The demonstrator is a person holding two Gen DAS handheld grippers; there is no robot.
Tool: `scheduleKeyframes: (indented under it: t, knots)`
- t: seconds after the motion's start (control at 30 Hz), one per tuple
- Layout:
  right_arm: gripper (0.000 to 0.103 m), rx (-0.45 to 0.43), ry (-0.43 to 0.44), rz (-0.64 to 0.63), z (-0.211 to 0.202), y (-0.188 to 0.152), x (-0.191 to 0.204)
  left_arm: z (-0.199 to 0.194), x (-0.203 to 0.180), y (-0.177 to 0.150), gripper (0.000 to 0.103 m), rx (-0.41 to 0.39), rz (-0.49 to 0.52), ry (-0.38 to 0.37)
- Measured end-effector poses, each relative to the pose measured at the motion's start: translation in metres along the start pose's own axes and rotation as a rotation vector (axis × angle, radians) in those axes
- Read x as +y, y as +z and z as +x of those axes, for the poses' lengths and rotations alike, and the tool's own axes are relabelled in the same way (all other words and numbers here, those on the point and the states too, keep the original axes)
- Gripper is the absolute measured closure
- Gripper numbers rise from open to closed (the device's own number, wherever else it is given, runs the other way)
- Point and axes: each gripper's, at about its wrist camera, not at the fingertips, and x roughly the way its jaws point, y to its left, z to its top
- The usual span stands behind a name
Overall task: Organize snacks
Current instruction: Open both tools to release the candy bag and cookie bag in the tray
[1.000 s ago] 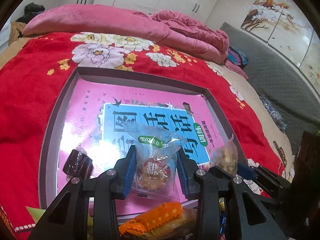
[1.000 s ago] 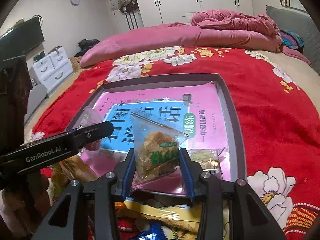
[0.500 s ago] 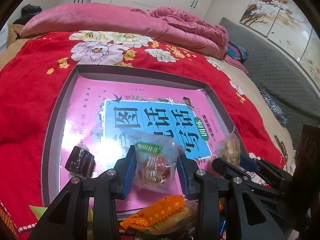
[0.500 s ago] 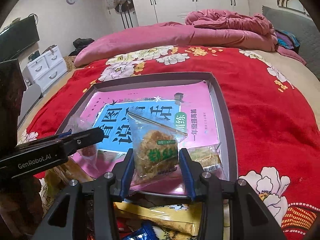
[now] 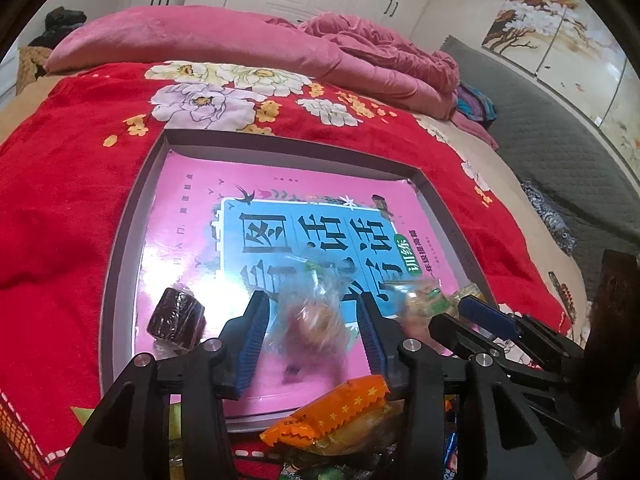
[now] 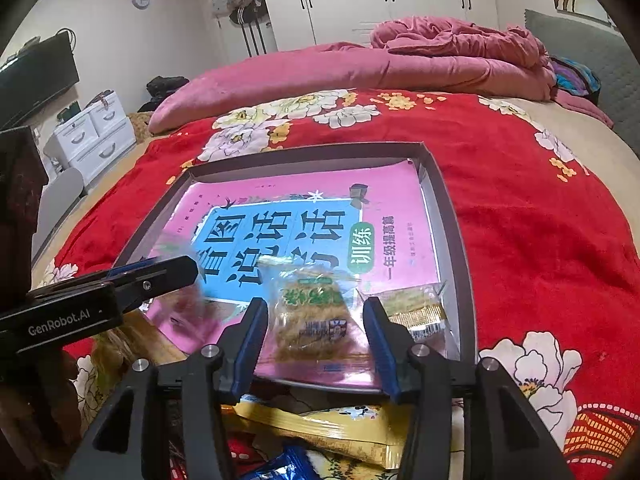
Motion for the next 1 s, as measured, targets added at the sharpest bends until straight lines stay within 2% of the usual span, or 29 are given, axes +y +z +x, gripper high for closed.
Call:
scheduleKeyframes:
  t: [0.27, 0.33, 0.57, 0.77, 0.83, 1.0]
  knots:
    - [0.05, -0.016, 0.002, 0.007, -0.004, 0.001, -0.001, -0.005, 0.007, 0.002, 0.05, -0.012, -0.016, 0.006]
    - [0.049, -0.02, 0.002, 0.007, -0.005, 0.002, -0.001, -0.007, 0.009, 0.002, 0.044, -0.015, -0.021, 0.008]
    - [0.048, -0.038, 0.003, 0.003, -0.009, 0.003, -0.001, -0.014, 0.016, 0.004, 0.037, -0.039, -0.045, 0.012]
    - [0.041, -0.062, 0.011, -0.002, -0.015, 0.003, -0.001, -0.02, 0.017, 0.005, 0.036, -0.065, -0.038, 0.02]
    - [0.04, -0.067, 0.014, -0.006, -0.016, 0.004, -0.001, -0.025, 0.019, 0.006, 0.028, -0.084, -0.041, 0.021]
    - [0.037, -0.081, 0.015, -0.017, -0.019, 0.005, 0.0, -0.031, 0.025, 0.007, 0.027, -0.102, -0.059, 0.024]
